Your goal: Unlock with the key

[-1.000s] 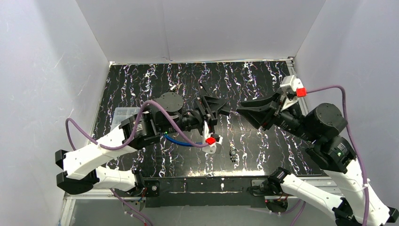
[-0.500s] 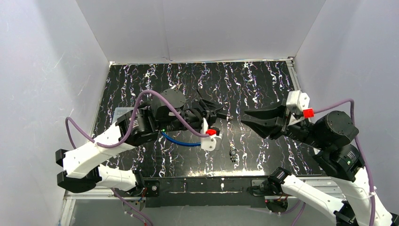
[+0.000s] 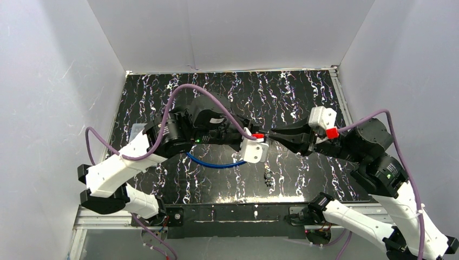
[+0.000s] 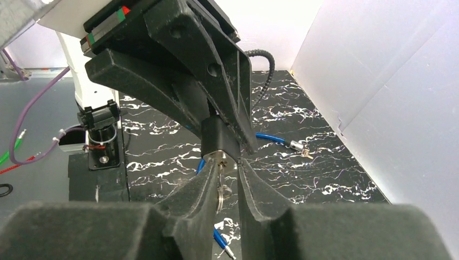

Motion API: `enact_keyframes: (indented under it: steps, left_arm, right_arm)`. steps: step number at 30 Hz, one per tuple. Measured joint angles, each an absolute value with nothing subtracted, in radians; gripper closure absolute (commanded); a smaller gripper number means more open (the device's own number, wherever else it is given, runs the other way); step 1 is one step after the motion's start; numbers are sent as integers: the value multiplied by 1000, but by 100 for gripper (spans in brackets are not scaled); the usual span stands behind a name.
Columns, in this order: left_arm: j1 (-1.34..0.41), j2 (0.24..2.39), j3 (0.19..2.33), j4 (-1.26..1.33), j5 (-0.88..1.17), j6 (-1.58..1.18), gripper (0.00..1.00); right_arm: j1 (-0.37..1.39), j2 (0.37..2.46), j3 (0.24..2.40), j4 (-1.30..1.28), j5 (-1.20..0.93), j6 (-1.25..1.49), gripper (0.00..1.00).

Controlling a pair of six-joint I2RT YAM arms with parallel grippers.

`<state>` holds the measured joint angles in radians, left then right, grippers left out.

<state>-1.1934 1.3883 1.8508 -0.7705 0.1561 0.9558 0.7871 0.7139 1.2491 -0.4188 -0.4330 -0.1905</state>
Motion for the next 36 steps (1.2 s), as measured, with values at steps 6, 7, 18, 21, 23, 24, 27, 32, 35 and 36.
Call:
enact_keyframes:
  steps: [6,7,18,21,23,24,27,32,35,36]
  left_arm:
    - [-1193,1424,1897,-829,164,925,100]
    - [-1193,1426,1900,-836,167,922,100]
    - [-1184,1508,2077,-973,196,804,100]
    - [-1181,1528,2106,-1003,207,766,100]
    - [-1179,1539,2120,-1021,215,743,100]
    - [-1177,1543,2126,-1029,218,733,100]
    - [-1172,1568,2169,-1069,225,701,100]
    - [-1164,1602,2233,-1122,244,652,100]
    - [-1151,1614,2257,-1145,275,612,100]
    - [-1144,1618,2266,-1151,288,595,100]
  right_arm:
    - [794,715,1253,-447,-430,-220,79]
    - [796,715,1253,-453,-429,-224,77]
    - [802,698,1253,-481,-416,-248,82]
    - [802,696,1253,-484,-410,-252,89]
    - [802,698,1253,-485,-408,-252,98]
    - [803,699,1253,-485,-407,-252,99]
    - [807,700,1253,-485,-399,-254,99]
    - [808,700,1250,-483,-391,-247,89]
    - [811,700,1249,-482,-392,-240,88]
    - [812,700,1248,-481,-391,-237,88]
